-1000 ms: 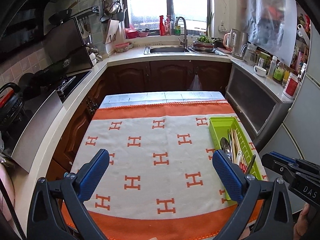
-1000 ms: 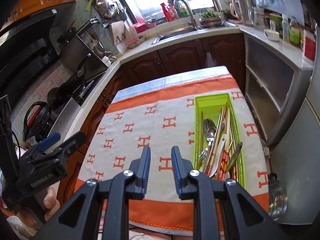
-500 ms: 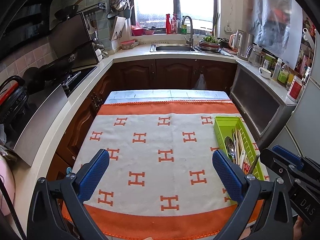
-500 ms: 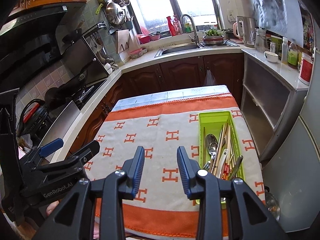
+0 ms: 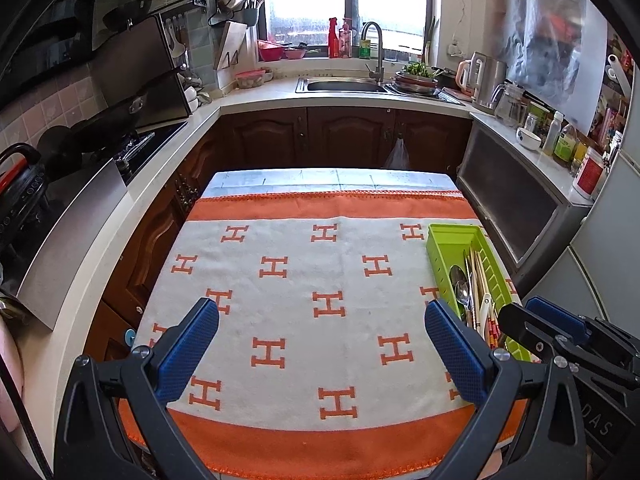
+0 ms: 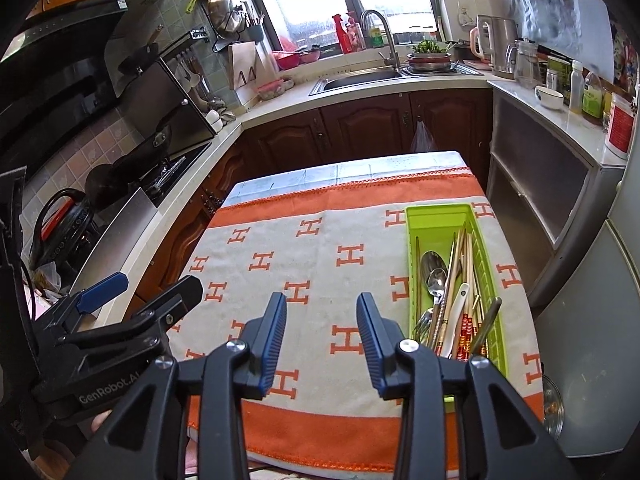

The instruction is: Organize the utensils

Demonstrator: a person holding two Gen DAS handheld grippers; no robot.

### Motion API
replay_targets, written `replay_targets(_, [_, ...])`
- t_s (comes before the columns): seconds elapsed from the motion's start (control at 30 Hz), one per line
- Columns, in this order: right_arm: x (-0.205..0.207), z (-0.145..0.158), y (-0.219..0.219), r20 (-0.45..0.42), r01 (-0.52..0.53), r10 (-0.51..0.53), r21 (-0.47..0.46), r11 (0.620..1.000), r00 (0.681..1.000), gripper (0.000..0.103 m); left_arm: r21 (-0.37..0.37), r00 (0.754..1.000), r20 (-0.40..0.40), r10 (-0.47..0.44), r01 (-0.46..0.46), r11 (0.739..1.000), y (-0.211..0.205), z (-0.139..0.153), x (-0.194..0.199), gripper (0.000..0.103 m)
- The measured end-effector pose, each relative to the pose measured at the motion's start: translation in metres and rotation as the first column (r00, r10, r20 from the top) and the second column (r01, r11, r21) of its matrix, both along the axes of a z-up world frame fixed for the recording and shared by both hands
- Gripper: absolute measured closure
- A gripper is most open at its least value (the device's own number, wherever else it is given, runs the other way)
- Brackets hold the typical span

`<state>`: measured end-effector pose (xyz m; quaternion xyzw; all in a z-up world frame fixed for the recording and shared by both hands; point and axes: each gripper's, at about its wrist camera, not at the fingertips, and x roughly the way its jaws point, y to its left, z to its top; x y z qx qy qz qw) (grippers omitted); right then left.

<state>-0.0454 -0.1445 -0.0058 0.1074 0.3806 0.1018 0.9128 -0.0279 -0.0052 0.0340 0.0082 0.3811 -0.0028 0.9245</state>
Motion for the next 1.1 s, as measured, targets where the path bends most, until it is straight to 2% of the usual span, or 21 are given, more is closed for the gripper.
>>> replay_targets(1.1, [0.008, -0.010, 0.001, -0.029, 0.001, -0.001, 0.013, 1.000, 1.000, 0.066, -0.002, 0.998, -0.060, -0.003, 0.003, 1.000, -0.001, -0.014, 0.015, 0.001])
